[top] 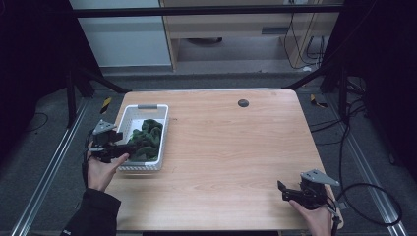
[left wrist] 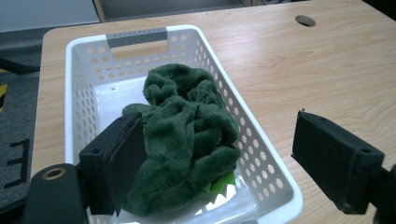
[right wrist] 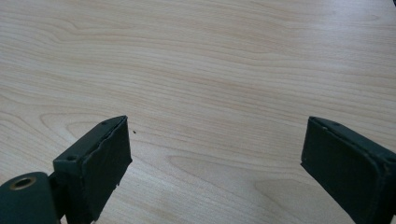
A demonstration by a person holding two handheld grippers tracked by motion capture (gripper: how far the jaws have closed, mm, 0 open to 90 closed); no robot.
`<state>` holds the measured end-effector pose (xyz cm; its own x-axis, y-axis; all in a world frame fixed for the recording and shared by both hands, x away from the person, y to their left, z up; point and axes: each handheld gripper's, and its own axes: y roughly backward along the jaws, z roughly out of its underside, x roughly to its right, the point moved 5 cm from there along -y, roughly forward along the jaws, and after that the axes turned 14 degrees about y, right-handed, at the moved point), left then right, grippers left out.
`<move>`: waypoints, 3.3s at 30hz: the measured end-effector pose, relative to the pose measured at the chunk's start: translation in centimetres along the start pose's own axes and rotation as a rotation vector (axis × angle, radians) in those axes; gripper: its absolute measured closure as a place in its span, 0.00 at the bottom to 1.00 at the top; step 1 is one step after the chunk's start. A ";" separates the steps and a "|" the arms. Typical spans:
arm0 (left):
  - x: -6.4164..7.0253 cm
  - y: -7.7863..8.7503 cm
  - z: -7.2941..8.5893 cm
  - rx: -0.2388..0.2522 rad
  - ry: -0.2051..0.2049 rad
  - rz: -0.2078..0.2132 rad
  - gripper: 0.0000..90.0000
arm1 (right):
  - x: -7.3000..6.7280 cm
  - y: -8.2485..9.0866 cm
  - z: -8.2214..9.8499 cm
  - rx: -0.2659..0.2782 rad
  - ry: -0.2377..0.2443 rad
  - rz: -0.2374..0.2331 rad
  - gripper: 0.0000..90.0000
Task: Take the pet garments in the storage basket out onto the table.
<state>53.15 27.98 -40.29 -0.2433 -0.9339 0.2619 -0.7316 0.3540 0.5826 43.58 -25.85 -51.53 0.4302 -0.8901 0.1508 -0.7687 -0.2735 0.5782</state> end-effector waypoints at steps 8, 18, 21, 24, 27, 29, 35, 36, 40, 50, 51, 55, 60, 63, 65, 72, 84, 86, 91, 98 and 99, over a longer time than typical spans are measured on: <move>0.2 -0.9 -0.2 -0.020 -0.008 -0.007 0.18 | 0.0 0.0 0.0 -0.001 -0.006 -0.005 0.09; 0.3 -1.5 -0.7 -0.040 -0.018 -0.011 0.18 | 0.0 0.0 0.0 0.001 0.001 -0.006 0.09; 0.2 -1.8 -0.8 -0.049 -0.017 -0.019 0.18 | 0.0 0.0 0.0 0.001 0.002 -0.006 0.09; 0.1 -2.1 -1.0 -0.062 -0.022 -0.027 0.18 | 0.0 -0.1 0.0 -0.001 0.005 -0.006 0.10; 0.1 -2.5 -1.2 -0.072 -0.024 -0.031 0.18 | 0.0 -0.1 0.0 -0.001 0.003 -0.008 0.10; 0.1 -2.8 -1.2 -0.085 -0.031 -0.037 0.18 | 0.0 -0.1 0.0 -0.002 0.003 -0.009 0.09; 0.2 -3.4 -1.5 -0.116 -0.044 -0.054 0.18 | 0.0 -0.1 0.0 -0.004 0.004 -0.010 0.10; 0.2 -3.5 -1.6 -0.118 -0.046 -0.056 0.18 | 0.0 -0.1 0.0 -0.005 0.004 -0.012 0.10; 0.0 -3.9 -1.8 -0.133 -0.042 -0.061 0.18 | 0.0 -0.1 0.0 -0.007 0.005 -0.013 0.10; -0.6 -5.4 -1.5 -0.194 -0.040 -0.087 0.18 | 0.0 -0.2 0.1 -0.012 0.003 -0.022 0.10; -0.7 -5.5 -1.4 -0.200 -0.044 -0.089 0.18 | 0.0 -0.2 0.1 -0.012 0.003 -0.022 0.10; -0.7 -5.9 -1.3 -0.215 -0.040 -0.092 0.17 | -0.1 -0.3 0.1 -0.015 0.006 -0.024 0.10; -0.6 -6.3 -1.2 -0.229 -0.049 -0.095 0.17 | -0.1 -0.4 0.2 -0.020 0.007 -0.027 0.10; -0.7 -6.7 -1.1 -0.236 -0.046 -0.103 0.17 | -0.2 -0.3 0.1 -0.023 -0.001 -0.032 0.09; -0.8 -7.0 -1.0 -0.244 -0.042 -0.108 0.16 | -0.2 -0.4 0.2 -0.025 0.002 -0.033 0.09; -0.9 -7.8 -0.7 -0.270 -0.046 -0.124 0.14 | -0.2 -0.5 0.2 -0.032 0.013 -0.034 0.09; -1.1 -9.2 0.0 -0.336 -0.041 -0.140 0.13 | -0.2 -0.6 0.3 -0.040 0.017 -0.039 0.08; -1.2 -9.4 0.1 -0.341 -0.038 -0.142 0.14 | -0.2 -0.6 0.3 -0.040 0.017 -0.039 0.08; -1.5 -9.7 0.6 -0.364 -0.032 -0.141 0.17 | -0.3 -0.6 0.3 -0.041 0.016 -0.042 0.08; -1.7 -9.8 0.7 -0.383 -0.031 -0.162 0.33 | -0.4 -0.7 0.3 -0.049 0.014 -0.050 0.08; -1.7 -9.9 0.8 -0.386 -0.028 -0.167 0.36 | -0.4 -0.7 0.3 -0.049 0.014 -0.051 0.08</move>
<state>60.30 26.02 -47.08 -0.1626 -0.9792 0.1217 -0.4717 0.1855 0.8620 43.79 -25.37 -52.22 0.4752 -0.8700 0.1314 -0.7215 -0.2998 0.6241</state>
